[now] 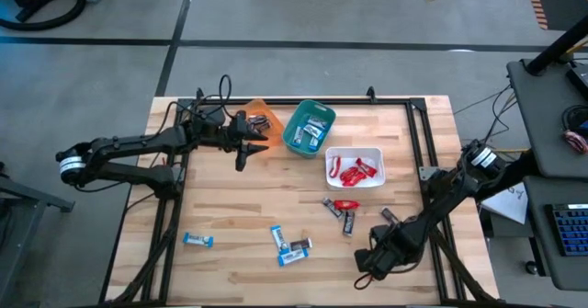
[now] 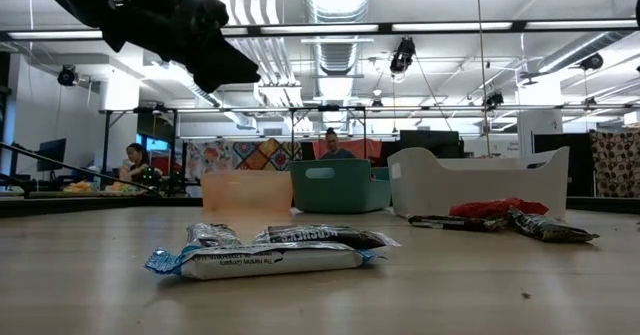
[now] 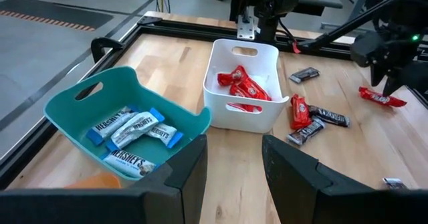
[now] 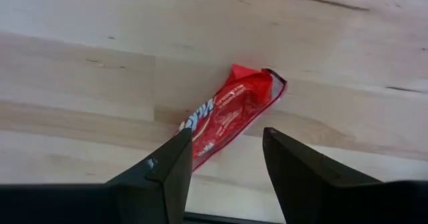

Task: Sort candy
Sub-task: Put the bottom red chocolate bar into the white bin

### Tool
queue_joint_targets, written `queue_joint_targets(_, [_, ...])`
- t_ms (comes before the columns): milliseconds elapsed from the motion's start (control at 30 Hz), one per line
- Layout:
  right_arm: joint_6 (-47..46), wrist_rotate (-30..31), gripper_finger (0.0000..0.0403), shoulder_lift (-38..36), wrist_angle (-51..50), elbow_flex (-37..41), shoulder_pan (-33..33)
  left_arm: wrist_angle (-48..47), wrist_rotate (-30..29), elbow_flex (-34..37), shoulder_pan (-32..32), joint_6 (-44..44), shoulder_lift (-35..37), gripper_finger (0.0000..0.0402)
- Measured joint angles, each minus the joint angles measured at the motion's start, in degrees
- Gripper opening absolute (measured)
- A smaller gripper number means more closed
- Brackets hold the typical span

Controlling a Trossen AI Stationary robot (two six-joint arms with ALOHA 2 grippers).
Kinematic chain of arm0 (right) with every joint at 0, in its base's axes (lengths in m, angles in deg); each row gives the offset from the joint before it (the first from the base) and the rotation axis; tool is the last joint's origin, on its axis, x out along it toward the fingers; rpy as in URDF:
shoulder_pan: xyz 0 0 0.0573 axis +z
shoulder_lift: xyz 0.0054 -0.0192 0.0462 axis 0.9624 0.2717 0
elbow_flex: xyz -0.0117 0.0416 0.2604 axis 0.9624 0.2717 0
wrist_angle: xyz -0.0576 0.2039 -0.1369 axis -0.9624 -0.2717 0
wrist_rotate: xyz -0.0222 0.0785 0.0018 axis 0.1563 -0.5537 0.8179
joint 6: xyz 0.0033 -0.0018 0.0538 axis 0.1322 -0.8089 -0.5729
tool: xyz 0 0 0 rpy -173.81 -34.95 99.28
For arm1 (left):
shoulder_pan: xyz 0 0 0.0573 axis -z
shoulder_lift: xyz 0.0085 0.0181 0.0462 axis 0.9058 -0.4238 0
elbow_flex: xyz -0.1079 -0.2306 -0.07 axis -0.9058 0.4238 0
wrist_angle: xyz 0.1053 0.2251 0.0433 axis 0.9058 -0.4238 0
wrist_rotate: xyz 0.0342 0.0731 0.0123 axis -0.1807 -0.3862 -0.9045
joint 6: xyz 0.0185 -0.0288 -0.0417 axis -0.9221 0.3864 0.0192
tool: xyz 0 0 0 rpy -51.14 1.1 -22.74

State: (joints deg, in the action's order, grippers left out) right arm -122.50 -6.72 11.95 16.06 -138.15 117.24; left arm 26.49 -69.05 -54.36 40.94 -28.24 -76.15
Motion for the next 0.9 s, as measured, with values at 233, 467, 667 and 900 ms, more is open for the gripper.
queue_joint_targets(233, [0.3,0.83,0.0174,-0.42,-0.27,0.0,0.0,-0.02,0.0,0.0,0.0,-0.01,0.0,0.0127])
queue_joint_targets(467, [-2.36,2.57,0.0174,1.57,1.02,0.0,0.0,-0.04,-0.01,0.0,0.0,-0.05,-0.01,0.0127])
queue_joint_targets(667, [-3.9,0.89,0.0171,2.92,1.25,0.0,0.0,-0.03,-0.02,0.0,0.0,-0.14,-0.02,0.0127])
queue_joint_targets(900, [-3.63,1.05,0.0111,2.84,1.03,0.0,-0.02,-0.04,-0.02,0.0,0.02,-0.14,-0.02,0.0127])
